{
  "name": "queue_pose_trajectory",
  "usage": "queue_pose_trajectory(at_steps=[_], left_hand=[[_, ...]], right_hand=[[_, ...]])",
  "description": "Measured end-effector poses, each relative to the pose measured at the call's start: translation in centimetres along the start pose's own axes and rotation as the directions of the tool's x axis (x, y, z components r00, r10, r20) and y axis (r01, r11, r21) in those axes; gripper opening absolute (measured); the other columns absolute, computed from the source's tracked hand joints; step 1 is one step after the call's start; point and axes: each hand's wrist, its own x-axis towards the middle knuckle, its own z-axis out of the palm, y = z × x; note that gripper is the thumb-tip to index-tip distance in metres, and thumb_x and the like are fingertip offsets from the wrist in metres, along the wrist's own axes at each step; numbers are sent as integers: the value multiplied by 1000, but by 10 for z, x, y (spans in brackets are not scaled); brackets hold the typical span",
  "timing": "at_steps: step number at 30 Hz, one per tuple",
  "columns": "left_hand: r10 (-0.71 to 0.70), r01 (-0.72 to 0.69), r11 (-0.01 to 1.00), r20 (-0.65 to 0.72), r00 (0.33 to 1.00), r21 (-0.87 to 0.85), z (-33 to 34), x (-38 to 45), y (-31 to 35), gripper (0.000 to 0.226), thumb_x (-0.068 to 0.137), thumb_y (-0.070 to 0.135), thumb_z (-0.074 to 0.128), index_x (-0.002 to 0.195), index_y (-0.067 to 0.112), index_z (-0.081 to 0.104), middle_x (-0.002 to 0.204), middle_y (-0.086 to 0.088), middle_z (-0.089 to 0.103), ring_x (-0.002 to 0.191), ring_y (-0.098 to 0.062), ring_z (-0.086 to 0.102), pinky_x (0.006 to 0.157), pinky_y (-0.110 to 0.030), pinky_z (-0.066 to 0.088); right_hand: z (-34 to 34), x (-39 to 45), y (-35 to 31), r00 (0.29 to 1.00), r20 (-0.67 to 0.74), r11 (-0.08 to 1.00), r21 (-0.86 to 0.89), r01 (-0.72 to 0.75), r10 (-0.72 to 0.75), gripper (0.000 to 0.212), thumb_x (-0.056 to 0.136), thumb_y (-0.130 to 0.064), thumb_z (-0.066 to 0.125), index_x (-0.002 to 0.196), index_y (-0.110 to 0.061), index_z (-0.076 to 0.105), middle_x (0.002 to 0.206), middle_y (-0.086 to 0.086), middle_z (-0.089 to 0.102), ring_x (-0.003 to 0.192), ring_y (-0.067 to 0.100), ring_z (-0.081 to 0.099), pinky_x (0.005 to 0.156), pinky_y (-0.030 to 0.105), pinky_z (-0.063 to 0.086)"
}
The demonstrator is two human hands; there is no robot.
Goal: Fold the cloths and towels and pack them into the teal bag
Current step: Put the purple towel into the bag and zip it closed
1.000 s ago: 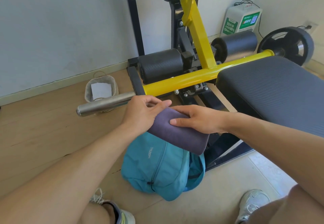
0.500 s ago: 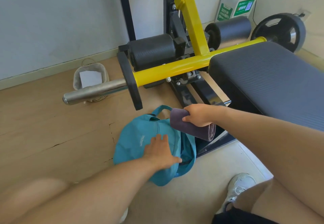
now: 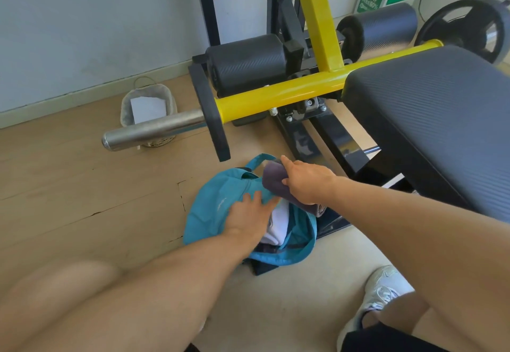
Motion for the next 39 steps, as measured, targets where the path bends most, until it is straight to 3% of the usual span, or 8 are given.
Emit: queue_pose_trajectory(at_steps=[4, 7, 13, 18, 24, 30, 36, 39], left_hand=[[-36, 41, 998, -114, 993, 44, -11, 2, -33, 64, 103, 13, 36, 160, 35, 16, 137, -11, 47, 119, -31, 53, 80, -39, 45], [-135, 130, 990, -97, 986, -56, -13, -4, -44, 60, 97, 13, 41, 154, 24, 29, 128, -11, 57, 109, -32, 62, 77, -38, 43], [-323, 286, 887, -44, 945, -362, -7, -7, -42, 42, 101, 52, 43, 120, 17, 56, 111, -9, 68, 101, -33, 64, 71, -35, 40], [-574, 440, 536, 71, 816, -721, -6, 7, -43, 47, 107, 40, 38, 73, 11, 49, 75, -7, 55, 67, -25, 51, 53, -33, 32], [-657, 332, 215, 116, 745, -919, -13, 4, -23, 49, 106, 29, 43, 60, 15, 36, 72, -9, 47, 59, -22, 41, 51, -33, 26], [-600, 340, 249, 132, 789, -907, -19, 3, -15, 47, 104, 40, 39, 81, 6, 60, 103, -20, 68, 97, -42, 64, 73, -43, 49], [-486, 297, 407, 70, 871, -864, -22, -2, -9, 47, 104, 39, 38, 61, 20, 43, 95, -20, 66, 95, -44, 63, 69, -42, 45], [-438, 293, 446, 79, 895, -845, -19, -1, -4, 44, 103, 34, 38, 61, 21, 39, 89, -20, 65, 82, -41, 59, 67, -42, 42]], right_hand=[[9, -6, -4, 999, -32, 1000, 21, -22, 22, 66, 106, -36, 38, 162, -16, 7, 152, 11, 45, 130, 33, 54, 107, 48, 46], [21, -9, -12, 999, 4, 997, 70, -35, 35, 65, 105, -36, 40, 160, -16, 12, 148, 11, 49, 127, 32, 55, 106, 48, 46], [33, -6, -14, 982, 38, 923, 334, -189, 187, 53, 107, -35, 39, 153, -11, 29, 143, 13, 53, 127, 31, 55, 108, 42, 43], [79, -2, -14, 847, 183, 551, 687, -473, 499, 55, 107, -37, 38, 154, -8, 33, 151, 17, 45, 138, 34, 45, 115, 39, 34], [88, 19, -30, 819, 278, 349, 802, -486, 501, 52, 107, -32, 40, 148, 0, 41, 147, 21, 48, 136, 38, 46, 113, 42, 38], [115, 19, -54, 798, 422, 239, 799, -551, 431, 51, 109, -28, 38, 154, -5, 33, 154, 16, 41, 142, 33, 40, 114, 35, 34], [118, 30, -59, 834, 277, 21, 945, -325, 477, 39, 103, -33, 45, 139, -18, 49, 133, 10, 60, 122, 33, 56, 107, 47, 45], [123, 29, -55, 840, 226, 153, 928, -340, 492, 48, 102, -43, 45, 141, -16, 51, 135, 13, 57, 123, 35, 55, 106, 46, 44]])
